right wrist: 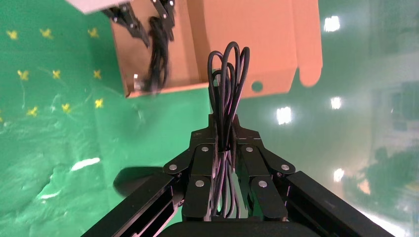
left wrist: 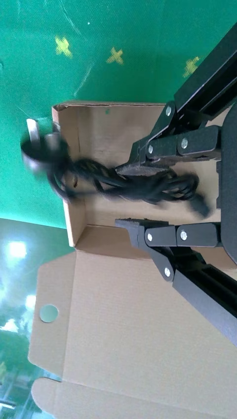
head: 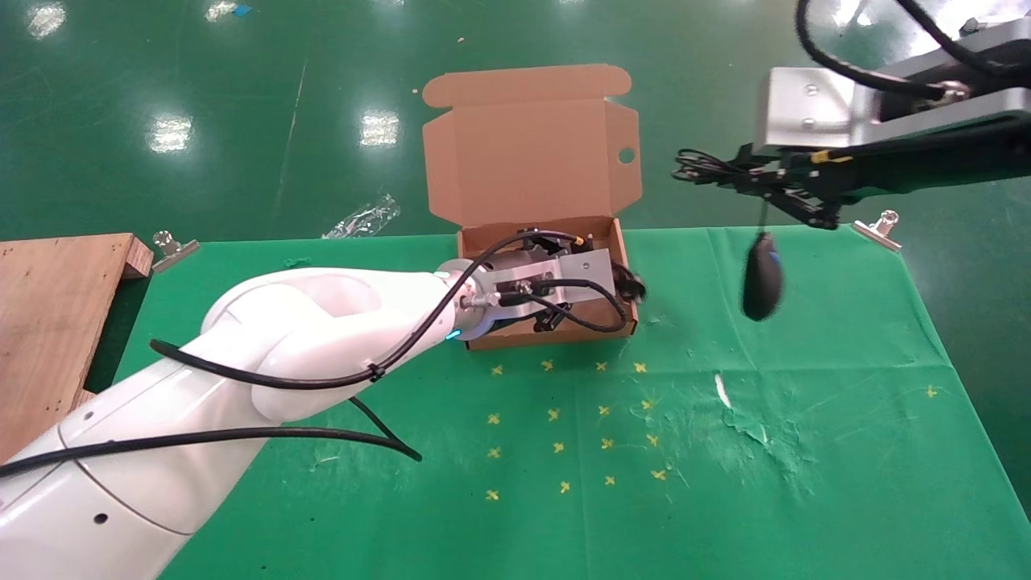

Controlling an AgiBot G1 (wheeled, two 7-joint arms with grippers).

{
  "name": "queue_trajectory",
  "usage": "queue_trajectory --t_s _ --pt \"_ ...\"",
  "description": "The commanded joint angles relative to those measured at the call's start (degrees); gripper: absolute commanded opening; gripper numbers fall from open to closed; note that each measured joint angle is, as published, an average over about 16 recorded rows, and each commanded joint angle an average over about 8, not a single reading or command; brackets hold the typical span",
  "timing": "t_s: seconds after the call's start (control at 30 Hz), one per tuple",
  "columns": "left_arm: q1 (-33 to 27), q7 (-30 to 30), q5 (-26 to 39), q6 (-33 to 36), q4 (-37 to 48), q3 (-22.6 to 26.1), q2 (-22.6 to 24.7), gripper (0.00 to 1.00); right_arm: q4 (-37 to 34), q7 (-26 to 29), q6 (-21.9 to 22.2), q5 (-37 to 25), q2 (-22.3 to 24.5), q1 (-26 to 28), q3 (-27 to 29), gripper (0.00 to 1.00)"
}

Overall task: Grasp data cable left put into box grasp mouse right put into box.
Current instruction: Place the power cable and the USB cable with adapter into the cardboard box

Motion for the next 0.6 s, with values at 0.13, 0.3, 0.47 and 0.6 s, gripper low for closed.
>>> queue_trajectory --t_s 0.13,0.3,0.47,0.6 --pt "-1.0 -2.8 -1.0 -0.4 -0.2 0.5 -2.6 1.0 -0.4 -1.1 2.4 1.0 -1.9 -0.9 -0.6 0.0" --pt "-0.8 -6.0 -3.7 0.3 -5.0 -3.3 -12.1 1.0 -3.3 -5.5 7.9 0.9 -7.0 -3.4 -1.4 0.0" --pt "0.4 -8.5 -4.4 1.1 -10.2 -5.6 -18.6 1.0 -13.2 -14.6 13.7 1.9 -14.4 -5.0 -2.6 0.0" --pt "0.9 -9.6 -3.6 1.6 -11.7 -5.9 -19.2 1.0 -24.3 -22.9 16.3 4.3 -20.0 -5.4 -3.0 0.0"
